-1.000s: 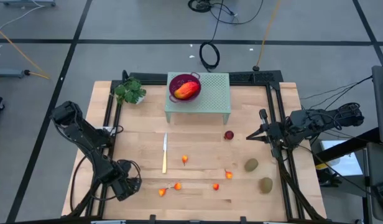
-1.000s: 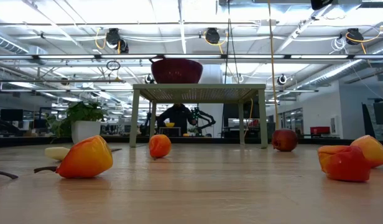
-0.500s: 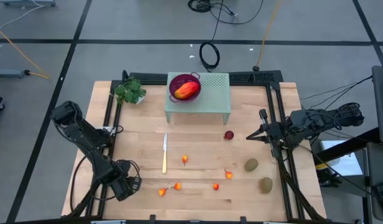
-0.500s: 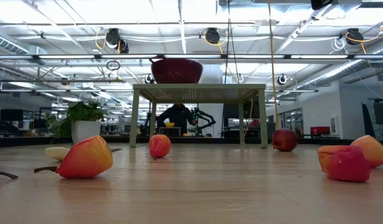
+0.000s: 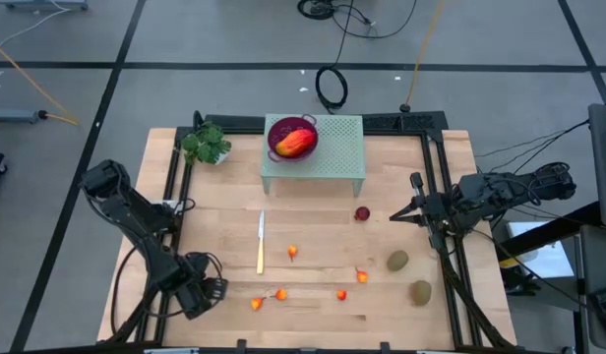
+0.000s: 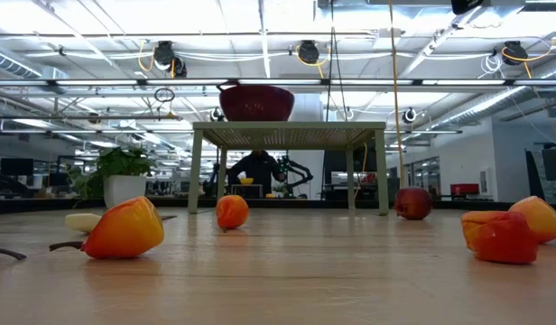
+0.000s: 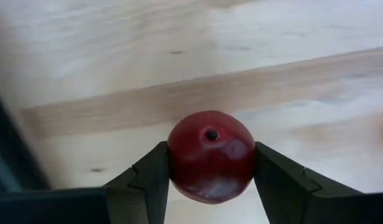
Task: Pick & Place Fruit
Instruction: Put the pomegranate into the strainer bowl on the shelf
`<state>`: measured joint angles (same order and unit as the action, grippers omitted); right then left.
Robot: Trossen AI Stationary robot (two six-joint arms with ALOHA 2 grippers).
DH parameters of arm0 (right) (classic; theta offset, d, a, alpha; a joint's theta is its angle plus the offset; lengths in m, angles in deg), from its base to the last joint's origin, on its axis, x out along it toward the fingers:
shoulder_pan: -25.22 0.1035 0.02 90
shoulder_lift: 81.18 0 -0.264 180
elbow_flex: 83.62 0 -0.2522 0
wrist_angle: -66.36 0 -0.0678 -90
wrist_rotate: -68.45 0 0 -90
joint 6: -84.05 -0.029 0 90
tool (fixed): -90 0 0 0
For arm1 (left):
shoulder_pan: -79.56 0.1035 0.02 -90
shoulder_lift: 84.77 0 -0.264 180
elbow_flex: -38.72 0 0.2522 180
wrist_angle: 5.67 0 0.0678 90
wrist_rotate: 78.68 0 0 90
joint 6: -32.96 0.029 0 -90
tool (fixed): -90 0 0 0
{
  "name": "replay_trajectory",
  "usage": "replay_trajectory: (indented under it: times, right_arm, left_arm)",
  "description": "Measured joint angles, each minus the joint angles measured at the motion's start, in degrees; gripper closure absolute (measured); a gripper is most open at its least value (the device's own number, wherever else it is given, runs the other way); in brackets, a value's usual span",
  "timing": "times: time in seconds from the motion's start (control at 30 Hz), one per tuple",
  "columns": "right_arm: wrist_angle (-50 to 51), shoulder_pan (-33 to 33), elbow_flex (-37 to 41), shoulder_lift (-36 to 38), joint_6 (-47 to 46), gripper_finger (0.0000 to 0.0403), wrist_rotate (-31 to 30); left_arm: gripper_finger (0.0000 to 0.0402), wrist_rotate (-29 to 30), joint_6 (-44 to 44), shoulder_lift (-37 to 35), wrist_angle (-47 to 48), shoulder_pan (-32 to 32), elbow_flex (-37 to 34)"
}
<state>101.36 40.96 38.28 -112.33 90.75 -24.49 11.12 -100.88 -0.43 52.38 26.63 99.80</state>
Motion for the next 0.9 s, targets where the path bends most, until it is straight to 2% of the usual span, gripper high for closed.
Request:
replay_trajectory:
  times: [0.1,0.33,0.43,0.67,0.77,0.9]
  right_arm:
    - [0.00,0.00,0.00,0.02,0.00,0.0399,0.00]
    - [0.00,0.00,0.00,0.02,0.00,0.0399,0.00]
    - [0.00,-0.01,0.00,0.01,0.02,0.0399,-0.01]
    - [0.00,-0.01,0.00,0.01,0.02,0.0399,0.00]
    - [0.00,-0.01,0.00,0.02,0.02,0.0399,0.00]
    - [0.00,-0.01,0.00,0.02,0.02,0.0399,0.00]
  left_arm:
    - [0.0211,8.97,1.76,0.00,0.67,0.02,2.33]
    - [0.0211,39.87,11.69,0.00,0.90,0.39,6.80]
    - [0.0211,49.88,17.78,0.00,0.72,1.64,8.17]
    - [0.0211,66.58,30.67,0.00,-3.69,5.38,10.60]
    - [0.0211,72.58,36.91,0.00,-9.60,6.69,10.66]
    - [0.0211,77.52,47.56,0.00,-19.32,7.68,10.66]
